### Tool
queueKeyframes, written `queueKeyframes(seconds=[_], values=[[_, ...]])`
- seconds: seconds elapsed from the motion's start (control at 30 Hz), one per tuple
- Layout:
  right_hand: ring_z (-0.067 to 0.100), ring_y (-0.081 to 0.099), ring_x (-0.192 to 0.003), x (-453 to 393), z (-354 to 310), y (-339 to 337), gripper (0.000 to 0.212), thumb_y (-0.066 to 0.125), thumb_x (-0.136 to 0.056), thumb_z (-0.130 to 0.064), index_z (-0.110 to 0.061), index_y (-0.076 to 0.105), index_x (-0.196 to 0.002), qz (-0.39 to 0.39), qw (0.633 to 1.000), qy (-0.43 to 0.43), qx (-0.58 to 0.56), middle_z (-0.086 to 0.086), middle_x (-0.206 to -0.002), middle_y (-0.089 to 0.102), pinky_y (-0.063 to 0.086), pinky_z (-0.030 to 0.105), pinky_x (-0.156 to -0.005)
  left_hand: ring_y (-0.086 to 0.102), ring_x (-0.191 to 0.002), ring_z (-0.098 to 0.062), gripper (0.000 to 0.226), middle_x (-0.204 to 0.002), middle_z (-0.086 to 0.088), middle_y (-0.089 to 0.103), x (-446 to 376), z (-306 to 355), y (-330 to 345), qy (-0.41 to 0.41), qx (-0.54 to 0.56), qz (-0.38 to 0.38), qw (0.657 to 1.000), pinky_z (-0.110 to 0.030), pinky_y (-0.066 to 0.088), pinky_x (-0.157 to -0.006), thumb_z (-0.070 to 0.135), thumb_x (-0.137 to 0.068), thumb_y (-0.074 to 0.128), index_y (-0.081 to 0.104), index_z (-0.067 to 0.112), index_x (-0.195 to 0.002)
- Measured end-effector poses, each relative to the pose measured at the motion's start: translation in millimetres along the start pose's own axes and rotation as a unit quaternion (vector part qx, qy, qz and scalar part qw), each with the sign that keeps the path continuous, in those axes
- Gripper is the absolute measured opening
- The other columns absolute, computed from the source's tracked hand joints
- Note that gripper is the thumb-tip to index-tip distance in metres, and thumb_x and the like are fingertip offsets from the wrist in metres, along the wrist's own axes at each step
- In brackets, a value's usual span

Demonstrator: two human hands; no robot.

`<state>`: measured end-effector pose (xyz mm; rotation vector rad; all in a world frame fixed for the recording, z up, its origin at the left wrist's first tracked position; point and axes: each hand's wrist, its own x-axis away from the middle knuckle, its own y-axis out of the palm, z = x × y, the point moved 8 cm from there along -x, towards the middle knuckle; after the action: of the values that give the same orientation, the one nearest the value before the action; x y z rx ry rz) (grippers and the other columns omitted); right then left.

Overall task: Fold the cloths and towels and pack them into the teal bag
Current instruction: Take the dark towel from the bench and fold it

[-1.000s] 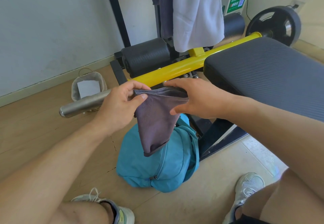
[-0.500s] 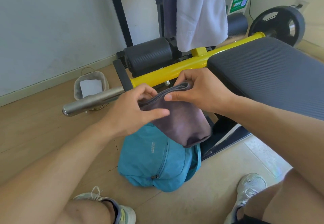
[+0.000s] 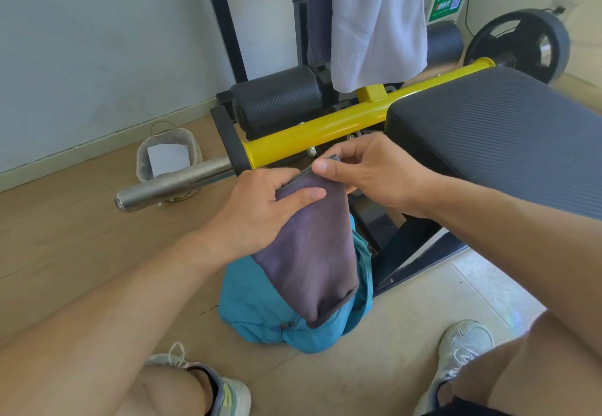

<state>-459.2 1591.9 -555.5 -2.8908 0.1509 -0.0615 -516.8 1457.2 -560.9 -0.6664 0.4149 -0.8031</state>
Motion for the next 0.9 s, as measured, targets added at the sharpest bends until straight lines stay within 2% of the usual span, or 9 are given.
queueKeyframes(seconds=[0.2, 0.3, 0.43, 0.53, 0.6, 0.67, 0.73, 0.8, 0.9], values=[[0.035, 0.071, -0.101, -4.0, 10.8, 5.1, 0.063, 0.073, -0.074, -0.044, 0.006, 0.066, -0.110, -0.048, 0.999, 0.026, -0.004, 0.020, -0.106, 0.074, 0.057, 0.045, -0.094, 0.064, -0.068, -0.013, 0.047, -0.076, 0.000, 0.069, 1.6, 4.3, -8.2, -0.010, 0.047, 0.013, 0.999, -0.031, 0.049, -0.061, 0.063, -0.089, 0.058, 0.073, 0.019, -0.089], [0.022, 0.071, -0.087, -2.1, 28.1, 9.7, 0.048, 0.077, -0.075, -0.043, -0.002, 0.071, -0.099, -0.102, 0.990, 0.066, 0.071, 0.015, -0.096, 0.076, 0.057, 0.036, -0.089, 0.061, -0.072, -0.018, 0.043, -0.076, -0.002, 0.068, -0.9, -7.5, -21.1, -0.048, 0.122, 0.048, 0.990, -0.040, 0.050, -0.071, 0.060, -0.087, 0.060, 0.069, 0.019, -0.085], [0.016, 0.072, -0.090, -3.0, 54.5, 9.2, 0.032, 0.083, -0.079, -0.040, -0.013, 0.074, -0.095, -0.126, 0.971, 0.111, 0.169, 0.003, -0.096, 0.078, 0.056, 0.033, -0.092, 0.072, -0.081, -0.009, 0.015, -0.081, 0.007, 0.076, 0.3, -20.2, -31.5, -0.152, 0.372, 0.139, 0.905, -0.026, 0.057, -0.076, 0.030, -0.102, 0.057, 0.069, 0.021, -0.096], [0.020, 0.069, -0.103, -7.3, 70.4, 14.4, 0.037, 0.081, -0.081, -0.040, -0.017, 0.072, -0.108, -0.132, 0.956, 0.126, 0.228, -0.001, -0.108, 0.075, 0.055, 0.042, -0.098, 0.076, -0.091, -0.015, 0.027, -0.094, -0.003, 0.078, 4.1, -39.9, -35.5, -0.230, 0.458, 0.187, 0.838, -0.024, 0.060, -0.068, 0.036, -0.101, 0.058, 0.068, 0.012, -0.109], [0.020, 0.066, -0.108, -9.8, 80.5, 19.3, 0.037, 0.078, -0.084, -0.037, -0.020, 0.068, -0.115, -0.153, 0.941, 0.137, 0.269, -0.002, -0.115, 0.071, 0.054, 0.044, -0.099, 0.075, -0.097, -0.017, 0.038, -0.104, -0.008, 0.076, 2.9, -46.5, -35.6, -0.244, 0.483, 0.165, 0.825, -0.026, 0.060, -0.071, 0.043, -0.102, 0.054, 0.067, 0.009, -0.116], [0.018, 0.066, -0.104, -12.2, 86.3, 20.1, 0.024, 0.075, -0.087, -0.031, -0.022, 0.066, -0.108, -0.159, 0.938, 0.146, 0.270, -0.004, -0.109, 0.071, 0.055, 0.041, -0.096, 0.073, -0.076, -0.016, 0.034, -0.084, -0.004, 0.072, 2.1, -49.2, -34.8, -0.247, 0.473, 0.151, 0.832, -0.030, 0.057, -0.064, 0.044, -0.102, 0.052, 0.069, 0.015, -0.095], [0.017, 0.069, -0.095, -15.2, 83.5, 16.9, 0.014, 0.073, -0.089, -0.026, -0.023, 0.064, -0.098, -0.138, 0.947, 0.145, 0.250, -0.006, -0.096, 0.072, 0.056, 0.036, -0.087, 0.057, -0.051, -0.014, 0.041, -0.059, 0.001, 0.058, 0.5, -46.3, -37.5, -0.228, 0.399, 0.136, 0.878, -0.029, 0.047, -0.055, 0.047, -0.099, 0.056, 0.060, 0.019, -0.069], [0.014, 0.070, -0.089, -19.6, 71.6, 11.8, 0.011, 0.073, -0.089, -0.025, -0.023, 0.066, -0.098, -0.099, 0.958, 0.112, 0.247, -0.008, -0.092, 0.073, 0.057, 0.033, -0.080, 0.057, -0.055, -0.013, 0.049, -0.059, 0.006, 0.060, -2.1, -38.4, -33.4, -0.182, 0.197, 0.065, 0.961, -0.032, 0.047, -0.061, 0.068, -0.080, 0.068, 0.060, 0.021, -0.074], [0.006, 0.070, -0.082, -19.6, 46.8, 11.5, 0.009, 0.073, -0.089, -0.025, -0.024, 0.073, -0.097, -0.063, 0.973, 0.046, 0.217, -0.011, -0.088, 0.075, 0.056, 0.027, -0.076, 0.063, -0.082, 0.004, 0.064, -0.087, 0.020, 0.069, 5.1, -28.0, -7.9, -0.149, -0.065, -0.076, 0.984, -0.023, 0.049, -0.074, 0.082, -0.052, 0.076, 0.065, 0.039, -0.097]])
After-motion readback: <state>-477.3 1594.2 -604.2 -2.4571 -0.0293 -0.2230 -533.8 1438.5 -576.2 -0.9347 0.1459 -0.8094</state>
